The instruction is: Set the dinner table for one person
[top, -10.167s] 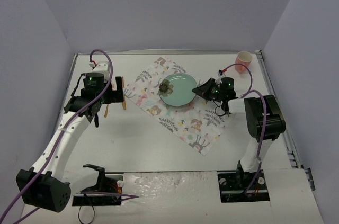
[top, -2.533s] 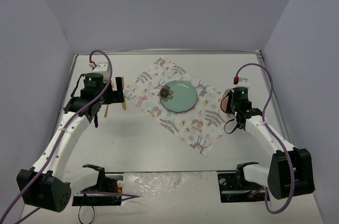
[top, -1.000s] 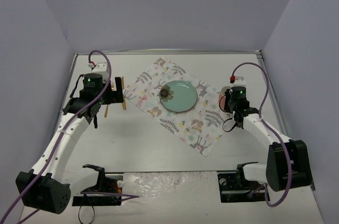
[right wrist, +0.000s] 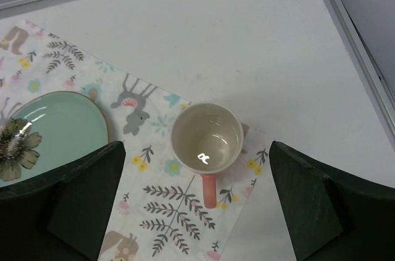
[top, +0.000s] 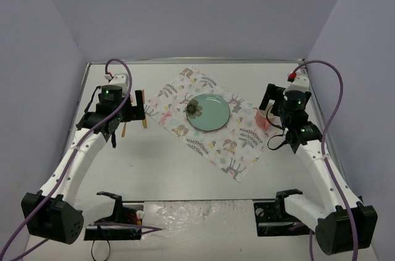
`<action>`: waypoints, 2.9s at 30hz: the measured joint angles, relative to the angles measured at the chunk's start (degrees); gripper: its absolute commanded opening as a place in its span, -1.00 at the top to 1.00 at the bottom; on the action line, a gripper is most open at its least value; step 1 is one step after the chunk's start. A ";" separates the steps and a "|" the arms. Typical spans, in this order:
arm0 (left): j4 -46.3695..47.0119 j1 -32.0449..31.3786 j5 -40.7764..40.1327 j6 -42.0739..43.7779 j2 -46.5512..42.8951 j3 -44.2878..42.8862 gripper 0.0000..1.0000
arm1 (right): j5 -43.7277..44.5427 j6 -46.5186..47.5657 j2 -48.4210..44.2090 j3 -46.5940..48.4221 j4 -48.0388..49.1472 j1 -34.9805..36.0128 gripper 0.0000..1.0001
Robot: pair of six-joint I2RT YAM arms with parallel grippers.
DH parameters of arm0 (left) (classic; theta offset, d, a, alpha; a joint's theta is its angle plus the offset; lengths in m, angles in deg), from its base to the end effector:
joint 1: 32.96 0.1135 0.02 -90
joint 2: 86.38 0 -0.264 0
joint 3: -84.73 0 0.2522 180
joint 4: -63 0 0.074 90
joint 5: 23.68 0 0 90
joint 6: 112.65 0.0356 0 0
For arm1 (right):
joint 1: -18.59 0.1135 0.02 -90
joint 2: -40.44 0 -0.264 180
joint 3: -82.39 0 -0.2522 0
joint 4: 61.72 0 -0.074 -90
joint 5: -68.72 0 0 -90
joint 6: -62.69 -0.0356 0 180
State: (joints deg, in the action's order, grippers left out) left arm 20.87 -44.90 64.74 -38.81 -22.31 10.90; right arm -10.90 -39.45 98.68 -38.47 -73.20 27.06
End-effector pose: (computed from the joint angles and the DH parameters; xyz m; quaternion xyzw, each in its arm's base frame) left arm 0.2406 -0.0499 0.3350 -0.0389 0.8753 -0.1053 0.4705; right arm 0.2387 0.0291 0.3219 0.0823 0.7639 0.0454 0.6385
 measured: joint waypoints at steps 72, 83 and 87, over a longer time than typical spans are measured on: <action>-4.14 10.22 8.05 14.74 46.82 -39.80 1.00 | -16.70 -0.94 -6.56 -2.92 -0.83 1.75 -1.00; -7.06 -3.27 11.76 19.02 54.62 -54.49 1.00 | -15.97 -1.60 -7.28 -2.99 -1.10 1.75 -1.00; -8.59 -4.69 11.87 19.80 60.15 -59.44 1.00 | -15.83 -1.83 -7.41 -2.99 -1.41 1.75 -1.00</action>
State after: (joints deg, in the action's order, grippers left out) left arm 12.29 -49.60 76.61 -19.01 37.84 -48.54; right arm -26.73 -41.28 91.27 -41.46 -74.60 28.81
